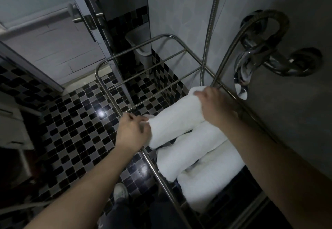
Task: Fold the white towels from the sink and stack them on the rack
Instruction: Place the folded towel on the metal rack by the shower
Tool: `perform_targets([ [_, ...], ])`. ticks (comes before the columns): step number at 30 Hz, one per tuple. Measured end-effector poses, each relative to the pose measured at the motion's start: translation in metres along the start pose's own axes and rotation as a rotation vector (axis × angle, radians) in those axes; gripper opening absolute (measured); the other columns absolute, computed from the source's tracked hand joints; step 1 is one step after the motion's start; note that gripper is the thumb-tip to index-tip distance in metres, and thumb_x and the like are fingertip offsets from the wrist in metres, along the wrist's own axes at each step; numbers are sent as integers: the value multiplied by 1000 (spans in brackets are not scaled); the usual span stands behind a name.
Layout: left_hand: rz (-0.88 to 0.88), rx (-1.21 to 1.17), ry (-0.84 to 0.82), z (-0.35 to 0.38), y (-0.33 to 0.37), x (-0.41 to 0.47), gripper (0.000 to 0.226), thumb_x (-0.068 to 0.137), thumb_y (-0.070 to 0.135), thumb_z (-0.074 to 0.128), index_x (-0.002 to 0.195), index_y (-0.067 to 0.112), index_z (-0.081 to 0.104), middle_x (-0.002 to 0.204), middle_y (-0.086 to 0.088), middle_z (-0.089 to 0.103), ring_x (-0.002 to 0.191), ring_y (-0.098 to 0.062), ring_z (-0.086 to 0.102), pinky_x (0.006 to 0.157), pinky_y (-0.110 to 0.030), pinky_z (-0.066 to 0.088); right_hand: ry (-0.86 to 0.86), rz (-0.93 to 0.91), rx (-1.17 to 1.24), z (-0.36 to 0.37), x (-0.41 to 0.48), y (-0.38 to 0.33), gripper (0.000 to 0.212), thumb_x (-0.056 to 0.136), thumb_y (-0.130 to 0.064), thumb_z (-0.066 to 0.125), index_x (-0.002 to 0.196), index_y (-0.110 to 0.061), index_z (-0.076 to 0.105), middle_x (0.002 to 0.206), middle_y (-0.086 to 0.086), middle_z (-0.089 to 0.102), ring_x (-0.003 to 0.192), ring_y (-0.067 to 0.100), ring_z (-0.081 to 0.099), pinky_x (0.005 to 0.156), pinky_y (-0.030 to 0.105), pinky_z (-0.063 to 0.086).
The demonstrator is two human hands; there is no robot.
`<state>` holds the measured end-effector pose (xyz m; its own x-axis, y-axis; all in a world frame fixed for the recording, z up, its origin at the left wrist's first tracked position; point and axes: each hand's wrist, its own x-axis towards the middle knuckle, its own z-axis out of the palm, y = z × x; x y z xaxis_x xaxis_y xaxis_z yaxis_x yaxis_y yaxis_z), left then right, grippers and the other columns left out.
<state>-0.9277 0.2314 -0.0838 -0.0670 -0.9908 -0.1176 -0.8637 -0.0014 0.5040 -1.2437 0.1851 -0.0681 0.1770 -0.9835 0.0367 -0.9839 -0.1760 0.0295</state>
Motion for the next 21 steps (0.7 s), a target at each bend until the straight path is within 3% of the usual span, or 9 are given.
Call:
perform_targets([
  [2,82,71,-25,6,16,2,62,88,72,38,133,32,52,116,5,42,107,-15,48,93,-39,53,-103,-240,-50,1,6,-14,89,74,-13,74,148,-36,32,144,6,44,128,29,43,99,47,40],
  [4,169,213,-116,16,34,8,83,78,82,41,144,31,39,123,0,50,113,-21,52,98,-45,48,-249,-356,-49,4,14,-24,95,73,-17,77,152,-38,27,154,1,36,139,26,33,104,50,33],
  [6,153,281,-246,27,43,12,93,75,72,57,151,32,23,126,-4,54,115,-27,56,97,-49,47,-319,-390,-52,7,23,-25,85,73,-26,78,146,-35,37,148,-4,46,135,22,40,103,48,31],
  [9,88,297,-290,37,37,10,70,84,37,64,143,29,27,106,-3,62,89,-26,64,73,-40,56,-272,-376,-52,11,36,-15,55,75,-36,75,126,-30,54,120,-4,63,111,21,56,95,43,38],
  [12,68,320,-255,39,31,9,48,86,28,61,127,23,36,87,3,59,69,-20,60,55,-33,51,-292,-429,27,17,48,-12,42,75,-33,75,112,-25,59,104,-1,63,97,23,59,84,36,40],
  [15,62,305,-272,40,30,12,45,86,27,61,125,21,38,86,2,58,70,-21,60,54,-33,50,-330,-382,10,20,55,4,49,68,-38,78,112,-24,62,99,0,64,92,23,61,81,34,45],
  [18,72,330,-291,41,29,16,43,89,28,60,127,17,42,97,-6,65,80,-26,64,66,-37,56,-384,-312,19,22,62,23,46,77,-30,73,121,-23,62,100,4,63,94,25,61,78,33,48],
  [21,74,335,-284,43,28,20,39,90,27,61,124,14,47,96,-7,65,75,-24,57,64,-34,53,-377,-338,9,28,64,21,40,82,-23,67,123,-21,63,97,6,62,90,26,60,70,30,44],
])
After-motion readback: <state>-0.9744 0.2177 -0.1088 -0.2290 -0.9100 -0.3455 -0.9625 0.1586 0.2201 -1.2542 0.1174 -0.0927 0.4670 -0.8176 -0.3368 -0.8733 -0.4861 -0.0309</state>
